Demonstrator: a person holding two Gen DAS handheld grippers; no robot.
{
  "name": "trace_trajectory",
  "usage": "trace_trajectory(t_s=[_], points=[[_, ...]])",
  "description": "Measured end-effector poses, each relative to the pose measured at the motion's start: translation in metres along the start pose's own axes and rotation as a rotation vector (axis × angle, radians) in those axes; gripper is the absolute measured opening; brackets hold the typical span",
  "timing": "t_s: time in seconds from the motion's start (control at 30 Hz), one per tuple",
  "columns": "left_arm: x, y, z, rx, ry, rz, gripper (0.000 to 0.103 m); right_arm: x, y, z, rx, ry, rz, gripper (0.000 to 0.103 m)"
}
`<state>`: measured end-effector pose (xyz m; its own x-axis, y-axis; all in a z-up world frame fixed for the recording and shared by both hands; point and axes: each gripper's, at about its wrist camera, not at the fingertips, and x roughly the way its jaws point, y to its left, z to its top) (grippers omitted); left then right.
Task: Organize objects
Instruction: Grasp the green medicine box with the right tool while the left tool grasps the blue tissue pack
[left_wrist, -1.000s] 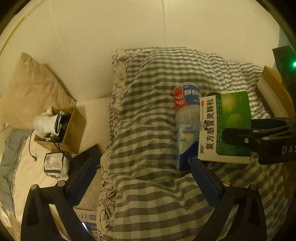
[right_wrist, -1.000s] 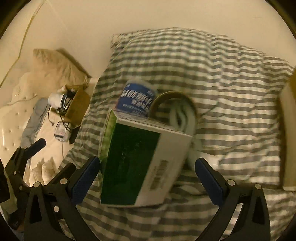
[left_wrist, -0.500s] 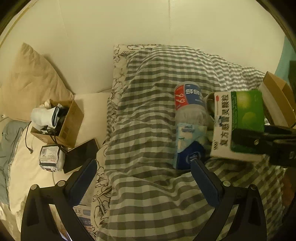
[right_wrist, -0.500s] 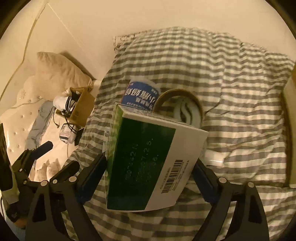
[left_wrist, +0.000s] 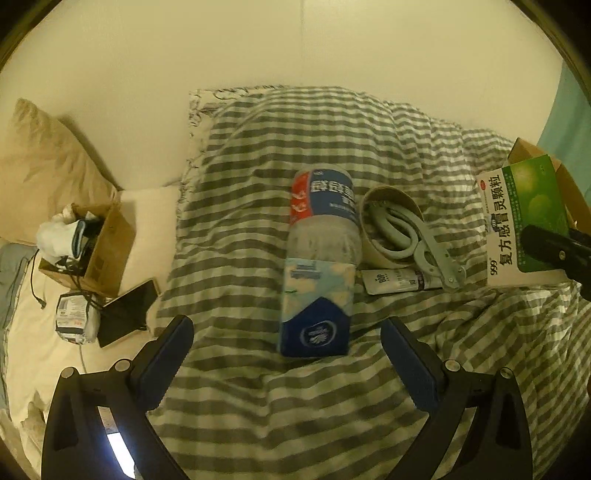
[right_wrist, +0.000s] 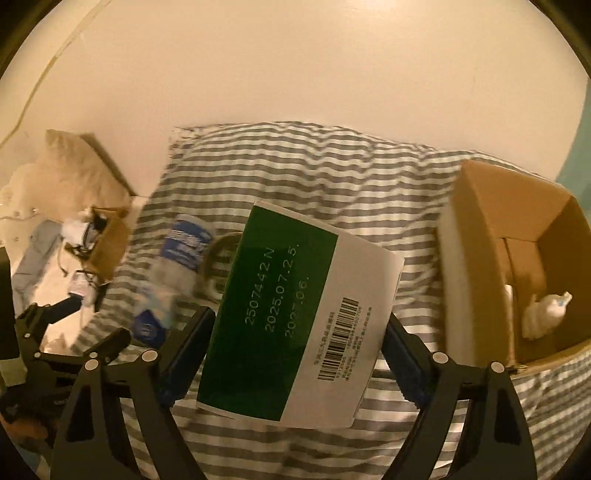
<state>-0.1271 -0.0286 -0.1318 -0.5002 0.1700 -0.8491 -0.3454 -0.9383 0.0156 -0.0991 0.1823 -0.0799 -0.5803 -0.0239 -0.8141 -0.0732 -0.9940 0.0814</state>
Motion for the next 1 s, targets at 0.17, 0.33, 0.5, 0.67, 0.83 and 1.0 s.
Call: trace_trajectory(t_s=[0.17,0.33,0.5,0.67,0.83,1.0], points=[[0.028,-0.004,0.013,-0.023,0.044,-0.021,0.103,0.008,-0.012,-0.001,0.013,0.021,-0.007,0.087],[0.052,-0.016,0.013,0.006,0.126,-0.05,0.089,0.014,-0.012,-0.002,-0.028,0.023,-0.028,0.087],[0.055,-0.023,0.008,0.046,0.152,-0.032,0.055,0.018,-0.017,-0.002,-0.028,0.032,-0.025,0.087],[0.034,-0.018,0.008,0.014,0.141,-0.049,0.052,0.011,-0.017,-0.003,-0.035,0.031,-0.025,0.086],[-0.006,-0.022,0.009,-0.01,0.104,-0.076,0.052,-0.015,-0.01,-0.001,-0.061,0.014,-0.027,0.086],[-0.054,-0.036,0.019,0.007,0.034,-0.081,0.052,-0.063,0.0,0.009,-0.132,-0.045,-0.049,0.085]])
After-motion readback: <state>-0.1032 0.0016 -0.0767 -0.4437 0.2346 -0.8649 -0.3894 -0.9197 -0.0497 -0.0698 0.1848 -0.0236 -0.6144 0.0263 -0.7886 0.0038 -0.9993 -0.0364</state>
